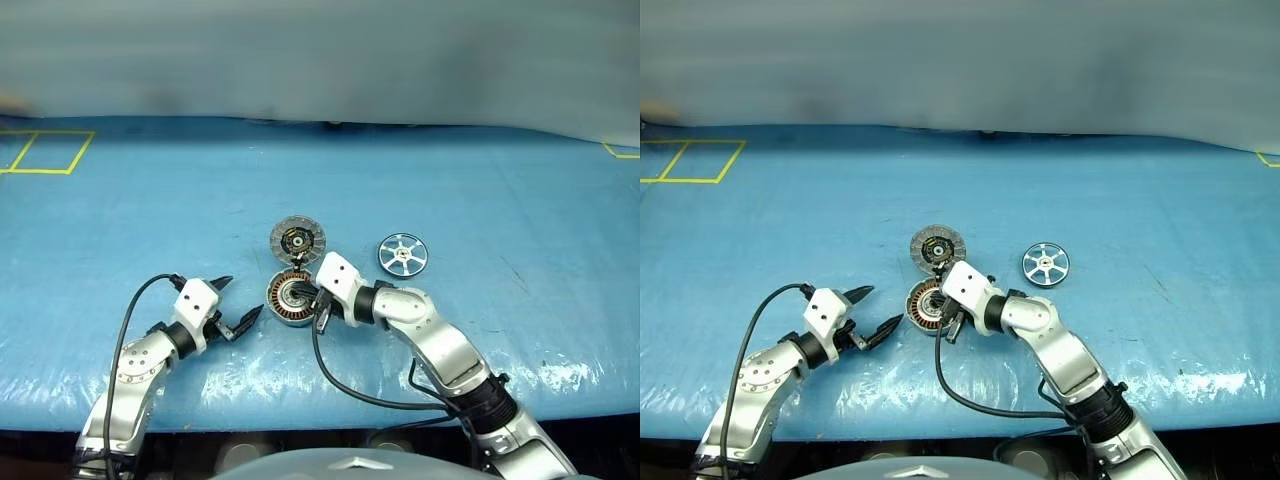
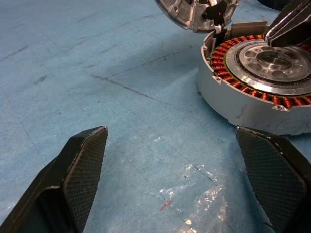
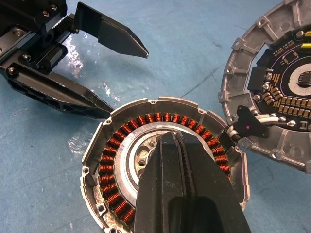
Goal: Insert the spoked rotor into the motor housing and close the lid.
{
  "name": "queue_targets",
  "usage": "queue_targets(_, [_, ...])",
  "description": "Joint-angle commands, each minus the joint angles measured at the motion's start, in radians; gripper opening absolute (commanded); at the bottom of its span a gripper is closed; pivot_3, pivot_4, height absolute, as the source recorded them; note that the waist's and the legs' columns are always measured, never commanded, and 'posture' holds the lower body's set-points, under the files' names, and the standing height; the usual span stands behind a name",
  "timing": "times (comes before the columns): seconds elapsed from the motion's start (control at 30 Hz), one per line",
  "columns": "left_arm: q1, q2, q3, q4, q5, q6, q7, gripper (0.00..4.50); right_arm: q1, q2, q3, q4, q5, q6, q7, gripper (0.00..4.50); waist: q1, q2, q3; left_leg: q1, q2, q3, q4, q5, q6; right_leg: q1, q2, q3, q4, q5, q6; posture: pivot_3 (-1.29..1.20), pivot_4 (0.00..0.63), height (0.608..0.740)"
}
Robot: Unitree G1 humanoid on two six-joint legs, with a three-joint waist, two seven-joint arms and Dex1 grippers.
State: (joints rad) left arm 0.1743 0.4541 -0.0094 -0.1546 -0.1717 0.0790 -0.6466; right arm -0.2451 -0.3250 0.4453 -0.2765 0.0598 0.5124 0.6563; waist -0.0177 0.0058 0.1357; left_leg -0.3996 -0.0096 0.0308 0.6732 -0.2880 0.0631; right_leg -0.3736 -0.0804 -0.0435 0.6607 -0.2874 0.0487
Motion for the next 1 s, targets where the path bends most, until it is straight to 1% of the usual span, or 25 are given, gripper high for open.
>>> queue_targets(0.03, [-0.009, 0.003, 0.004, -0.006, -0.005, -0.01, -0.004, 4.5, -0.003, -0.002, -0.003, -0.019, 0.006, -0.003, 0.008, 0.02, 0.0, 0.0, 0.0, 0.0, 0.0, 0.0, 0.0, 0.0, 0.0, 0.0, 0.0, 0.0, 0.0, 0.0, 0.0, 0.0, 0.15, 0.74])
queue_targets(0.43, [-0.002, 0.003, 0.006, -0.012, -0.004, -0.007, -0.002, 4.5, 0.003, -0.004, 0.025, 0.049, -0.02, -0.021, 0.009, 0.02, 0.0, 0.0, 0.0, 0.0, 0.0, 0.0, 0.0, 0.0, 0.0, 0.0, 0.0, 0.0, 0.0, 0.0, 0.0, 0.0, 0.15, 0.74])
queue_targets(0.73, [0.001, 0.0, 0.006, -0.011, -0.004, -0.01, 0.002, 4.5, -0.001, -0.007, 0.048, 0.04, -0.02, -0.022, 0.036, 0.02, -0.001, 0.0, 0.0, 0.0, 0.0, 0.0, 0.0, 0.0, 0.0, 0.0, 0.0, 0.0, 0.0, 0.0, 0.0, 0.0, 0.15, 0.74])
queue_targets(1.0, [0.005, -0.003, 0.004, -0.011, -0.003, -0.009, 0.008, 4.5, -0.017, 0.012, 0.034, 0.018, -0.006, -0.014, 0.032, 0.02, -0.004, 0.0, 0.0, 0.0, 0.0, 0.0, 0.0, 0.0, 0.0, 0.0, 0.0, 0.0, 0.0, 0.0, 0.0, 0.0, 0.15, 0.74])
